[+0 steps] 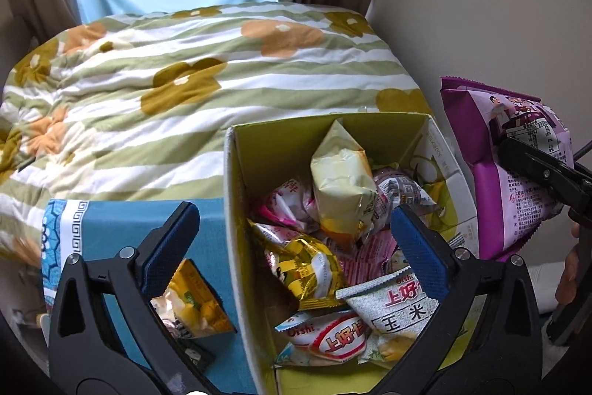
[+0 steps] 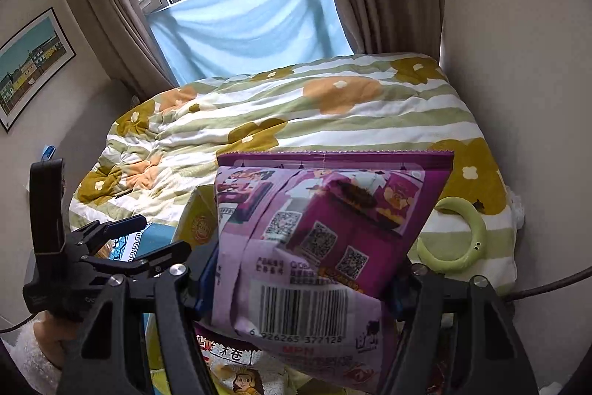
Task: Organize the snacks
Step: 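Carry both packs over the box and release them inside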
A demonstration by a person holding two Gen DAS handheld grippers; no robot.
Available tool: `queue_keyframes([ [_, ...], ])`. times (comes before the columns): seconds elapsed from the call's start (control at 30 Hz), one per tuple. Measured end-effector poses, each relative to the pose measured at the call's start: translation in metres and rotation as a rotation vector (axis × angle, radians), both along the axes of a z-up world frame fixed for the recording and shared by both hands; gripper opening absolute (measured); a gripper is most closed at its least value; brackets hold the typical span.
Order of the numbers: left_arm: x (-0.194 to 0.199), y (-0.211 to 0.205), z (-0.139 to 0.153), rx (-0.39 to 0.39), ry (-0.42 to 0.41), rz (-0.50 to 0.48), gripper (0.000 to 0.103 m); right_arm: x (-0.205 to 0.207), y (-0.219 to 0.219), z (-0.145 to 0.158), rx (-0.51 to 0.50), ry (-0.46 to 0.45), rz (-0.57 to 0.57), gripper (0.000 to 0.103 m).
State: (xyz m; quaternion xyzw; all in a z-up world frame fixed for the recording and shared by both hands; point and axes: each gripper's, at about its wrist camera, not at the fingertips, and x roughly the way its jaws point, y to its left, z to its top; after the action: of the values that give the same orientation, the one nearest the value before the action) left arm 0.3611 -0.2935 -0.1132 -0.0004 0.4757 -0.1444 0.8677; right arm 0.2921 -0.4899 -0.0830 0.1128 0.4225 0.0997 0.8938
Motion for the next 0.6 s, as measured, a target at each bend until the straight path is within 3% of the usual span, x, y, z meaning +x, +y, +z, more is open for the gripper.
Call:
queue_keyframes([
  [0.3, -0.027, 0.039, 0.015, -0.037, -0.025, 0.007, 0.102, 0.015, 0.010, -0.006, 0.053, 0.012, -0.047, 0.065],
  [0.47, -0.033, 0.050, 0.013, -0.011, -0.012, 0.023, 0.102, 0.031, 0.018, -0.021, 0.085, 0.046, -0.057, 0.066],
  [0.5, -0.033, 0.051, 0.012, -0.002, -0.012, 0.027, 0.102, 0.032, 0.019, -0.024, 0.094, 0.049, -0.063, 0.068],
  [0.57, -0.035, 0.053, 0.010, 0.009, -0.011, 0.031, 0.102, 0.029, 0.019, -0.027, 0.081, 0.035, -0.100, 0.100],
  [0.6, -0.037, 0.054, 0.009, 0.011, -0.010, 0.032, 0.102, 0.026, 0.019, -0.027, 0.078, 0.018, -0.109, 0.103],
])
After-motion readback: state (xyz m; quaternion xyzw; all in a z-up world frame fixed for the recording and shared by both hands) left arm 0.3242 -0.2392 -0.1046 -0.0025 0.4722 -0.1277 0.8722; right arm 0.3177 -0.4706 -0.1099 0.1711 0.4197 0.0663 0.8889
